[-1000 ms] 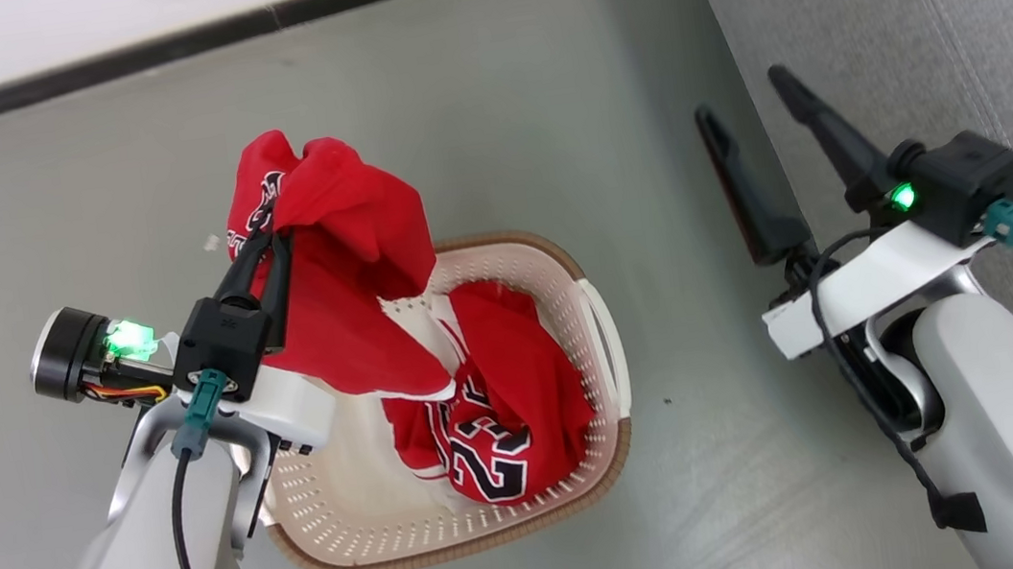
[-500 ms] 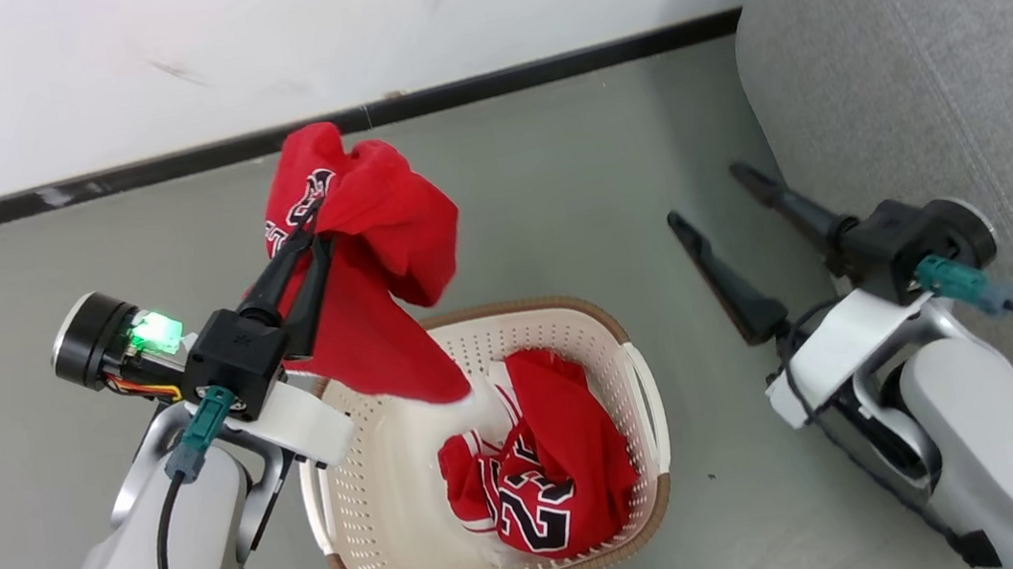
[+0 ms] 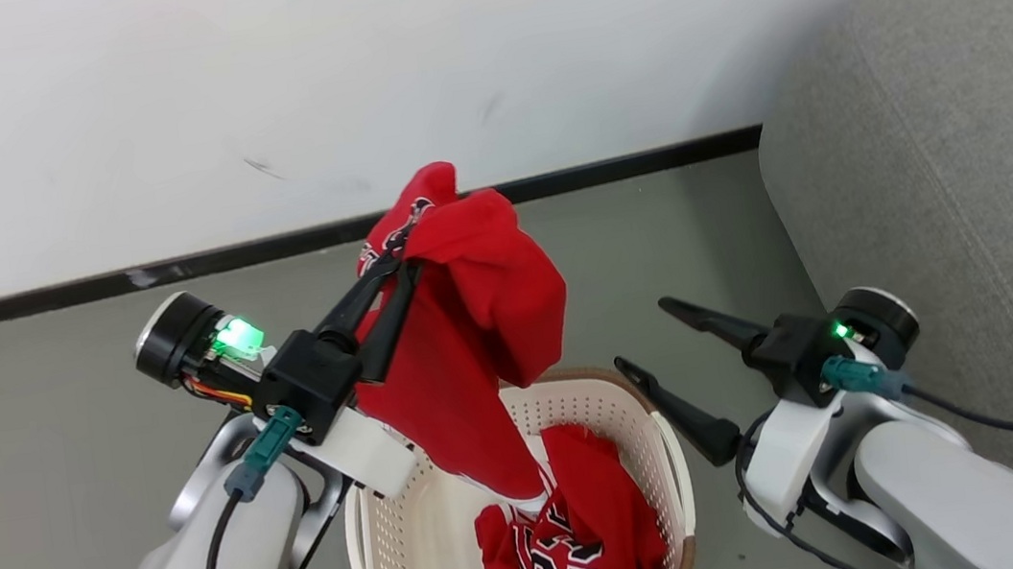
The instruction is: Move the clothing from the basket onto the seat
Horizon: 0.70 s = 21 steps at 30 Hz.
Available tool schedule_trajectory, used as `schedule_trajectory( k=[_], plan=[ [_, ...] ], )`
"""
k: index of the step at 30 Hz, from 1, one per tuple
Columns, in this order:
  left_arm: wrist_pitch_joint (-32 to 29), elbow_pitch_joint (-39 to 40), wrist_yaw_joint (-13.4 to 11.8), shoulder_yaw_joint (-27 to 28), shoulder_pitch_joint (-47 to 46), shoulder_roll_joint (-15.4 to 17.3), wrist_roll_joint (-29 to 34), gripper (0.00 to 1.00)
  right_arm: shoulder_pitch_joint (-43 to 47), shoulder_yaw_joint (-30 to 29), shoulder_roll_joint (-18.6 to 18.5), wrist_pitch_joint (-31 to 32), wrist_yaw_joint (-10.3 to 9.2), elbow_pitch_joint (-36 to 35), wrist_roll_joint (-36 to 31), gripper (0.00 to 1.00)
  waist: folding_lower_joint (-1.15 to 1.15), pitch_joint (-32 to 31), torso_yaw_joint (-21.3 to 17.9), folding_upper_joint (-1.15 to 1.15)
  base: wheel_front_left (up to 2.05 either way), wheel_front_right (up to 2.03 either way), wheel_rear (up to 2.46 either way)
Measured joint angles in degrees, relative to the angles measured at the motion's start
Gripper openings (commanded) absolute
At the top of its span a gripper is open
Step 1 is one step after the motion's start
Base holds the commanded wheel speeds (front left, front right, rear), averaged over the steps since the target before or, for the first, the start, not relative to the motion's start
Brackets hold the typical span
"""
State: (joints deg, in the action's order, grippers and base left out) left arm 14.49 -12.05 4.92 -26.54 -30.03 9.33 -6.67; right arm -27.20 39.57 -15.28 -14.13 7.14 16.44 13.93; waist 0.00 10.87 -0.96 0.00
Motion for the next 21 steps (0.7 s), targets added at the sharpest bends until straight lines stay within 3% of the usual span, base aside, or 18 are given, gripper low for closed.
schedule_trajectory(
  k=[10, 21],
  plan=[
    [-0.02, 1.18, 0.88, -2.53, 0.0, -1.2, -1.05, 0.0, -0.5, 8.09, -2.16, 1.12, 0.0, -0.05, 1.74, 1.0, 0.0, -5.42, 1.05, 0.0, 0.0, 0.0, 0.0],
    [-0.91, 3.26, 1.63, -5.81, 0.01, -1.69, -1.54, 0.0, -3.1, 11.98, -5.19, 1.57, 0.0, -3.19, 4.5, 1.0, 0.0, -10.14, 1.7, 0.0, 0.0, 0.0, 0.0]
  ],
)
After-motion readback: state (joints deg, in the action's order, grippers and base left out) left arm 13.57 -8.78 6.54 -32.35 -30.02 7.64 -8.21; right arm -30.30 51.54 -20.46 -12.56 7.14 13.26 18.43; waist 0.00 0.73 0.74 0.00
